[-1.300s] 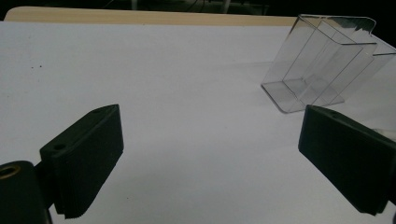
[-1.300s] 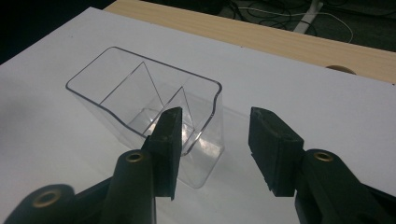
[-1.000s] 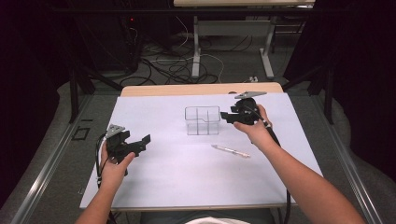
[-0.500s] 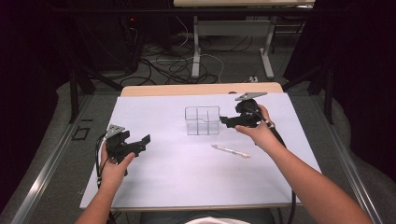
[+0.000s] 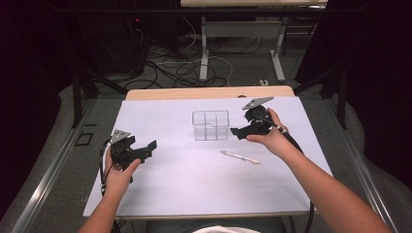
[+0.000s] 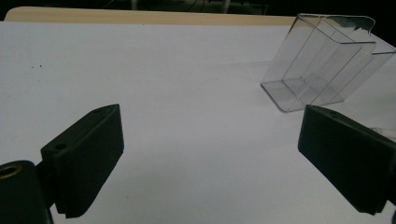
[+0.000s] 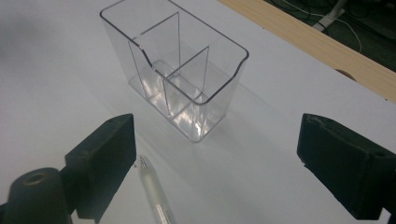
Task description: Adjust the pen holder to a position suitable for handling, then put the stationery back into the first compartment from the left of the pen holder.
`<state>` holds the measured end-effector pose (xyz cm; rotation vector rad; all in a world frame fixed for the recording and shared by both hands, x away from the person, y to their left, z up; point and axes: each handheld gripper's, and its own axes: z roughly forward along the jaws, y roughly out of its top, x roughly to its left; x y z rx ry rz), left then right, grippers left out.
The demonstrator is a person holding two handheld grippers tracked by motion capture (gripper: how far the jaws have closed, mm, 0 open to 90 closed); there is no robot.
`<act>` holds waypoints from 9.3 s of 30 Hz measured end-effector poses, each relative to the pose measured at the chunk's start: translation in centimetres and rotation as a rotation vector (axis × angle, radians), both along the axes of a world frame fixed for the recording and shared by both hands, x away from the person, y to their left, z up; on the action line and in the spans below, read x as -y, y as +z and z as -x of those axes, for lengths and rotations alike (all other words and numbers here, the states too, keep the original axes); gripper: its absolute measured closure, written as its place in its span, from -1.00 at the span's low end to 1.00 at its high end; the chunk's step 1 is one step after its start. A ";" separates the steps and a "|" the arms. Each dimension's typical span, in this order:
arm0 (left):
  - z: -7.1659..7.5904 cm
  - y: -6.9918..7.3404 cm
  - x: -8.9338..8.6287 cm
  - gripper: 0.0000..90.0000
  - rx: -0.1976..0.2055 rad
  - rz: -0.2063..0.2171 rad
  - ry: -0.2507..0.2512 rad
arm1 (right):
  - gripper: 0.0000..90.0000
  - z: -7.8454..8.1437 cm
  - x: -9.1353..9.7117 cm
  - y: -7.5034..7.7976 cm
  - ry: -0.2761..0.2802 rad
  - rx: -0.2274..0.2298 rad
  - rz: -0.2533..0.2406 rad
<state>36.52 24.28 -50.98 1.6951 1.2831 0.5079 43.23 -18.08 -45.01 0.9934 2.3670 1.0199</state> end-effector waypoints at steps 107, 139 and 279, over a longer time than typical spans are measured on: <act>0.1 -0.2 0.0 -0.83 -0.010 -0.003 0.005 | 0.74 -0.4 -5.6 -7.7 0.346 -0.297 0.537; 0.1 -0.2 0.0 -0.83 -0.012 -0.009 -0.001 | 0.76 -0.2 -5.2 -6.0 0.309 -0.257 0.487; 0.1 -0.1 -0.1 -0.83 -0.004 0.015 0.003 | 0.76 -7.1 -13.2 0.3 -0.099 0.072 -0.311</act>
